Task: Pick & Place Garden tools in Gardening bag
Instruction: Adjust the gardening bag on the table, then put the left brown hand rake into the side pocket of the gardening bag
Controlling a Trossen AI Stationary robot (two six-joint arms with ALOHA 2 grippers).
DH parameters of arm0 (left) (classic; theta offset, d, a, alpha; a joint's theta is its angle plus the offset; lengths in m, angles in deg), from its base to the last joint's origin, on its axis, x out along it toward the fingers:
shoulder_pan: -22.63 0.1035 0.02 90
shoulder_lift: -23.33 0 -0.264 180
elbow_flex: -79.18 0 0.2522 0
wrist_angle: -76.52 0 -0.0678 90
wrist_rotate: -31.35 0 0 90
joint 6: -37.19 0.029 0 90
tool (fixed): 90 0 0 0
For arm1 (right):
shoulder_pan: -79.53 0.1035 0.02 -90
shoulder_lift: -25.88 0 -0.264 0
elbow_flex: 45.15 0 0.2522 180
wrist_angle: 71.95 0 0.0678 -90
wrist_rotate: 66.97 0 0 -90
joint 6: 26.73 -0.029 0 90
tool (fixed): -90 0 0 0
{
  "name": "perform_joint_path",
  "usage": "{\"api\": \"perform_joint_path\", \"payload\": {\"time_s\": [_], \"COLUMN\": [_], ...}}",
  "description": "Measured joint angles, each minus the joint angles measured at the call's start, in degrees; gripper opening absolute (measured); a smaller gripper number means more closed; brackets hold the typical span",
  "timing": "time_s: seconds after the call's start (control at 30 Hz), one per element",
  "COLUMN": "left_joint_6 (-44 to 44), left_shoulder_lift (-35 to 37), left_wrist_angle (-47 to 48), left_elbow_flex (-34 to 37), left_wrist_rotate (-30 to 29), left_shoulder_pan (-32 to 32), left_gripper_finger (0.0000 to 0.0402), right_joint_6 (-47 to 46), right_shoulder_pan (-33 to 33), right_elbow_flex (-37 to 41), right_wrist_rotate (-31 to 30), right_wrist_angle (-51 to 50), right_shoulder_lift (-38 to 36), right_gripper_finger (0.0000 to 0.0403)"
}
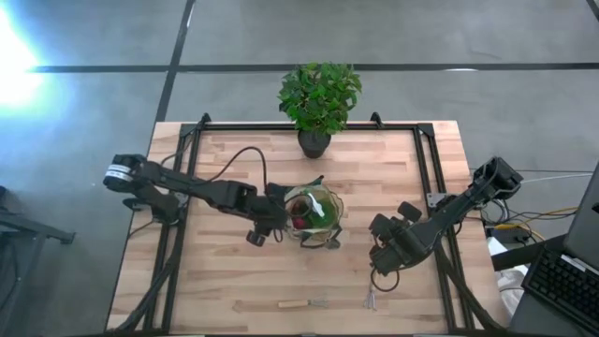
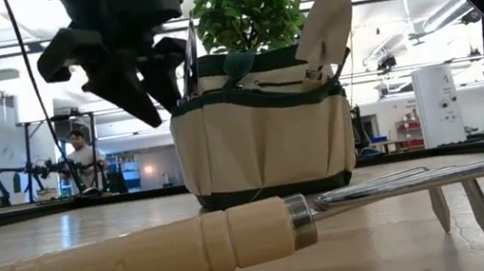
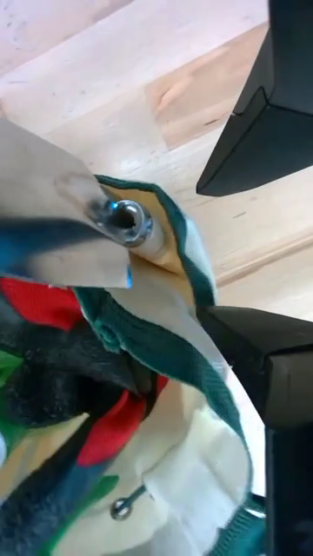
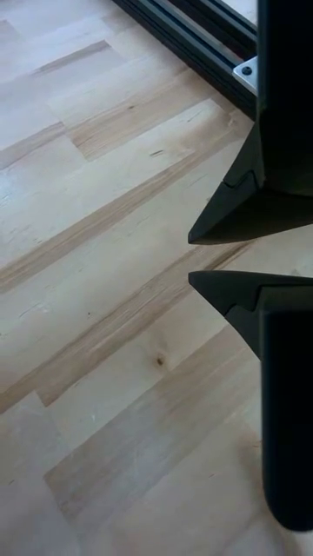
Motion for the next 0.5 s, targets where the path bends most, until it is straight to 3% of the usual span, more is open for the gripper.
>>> {"api": "perform_joint_path", "payload": {"time_s": [0.27,0.5], "left_joint_6": [-4.5,-10.6], "left_shoulder_lift": [1.3,5.4], "left_wrist_angle": [10.1,14.7], "left_elbow_flex": [-5.3,-5.7], "left_wrist_rotate": [-0.5,-8.2], "left_shoulder_pan": [0.0,0.0], "left_gripper_finger": [0.022,0.0217], "right_joint_6": [0.1,0.0], "right_shoulder_pan": [0.0,0.0], "right_elbow_flex": [0.0,0.0], "right_wrist_rotate": [0.0,0.0], "right_wrist_angle": [0.0,0.2], "right_shoulder_lift": [0.0,0.0], "right_gripper_finger": [0.0052,0.0052]}}
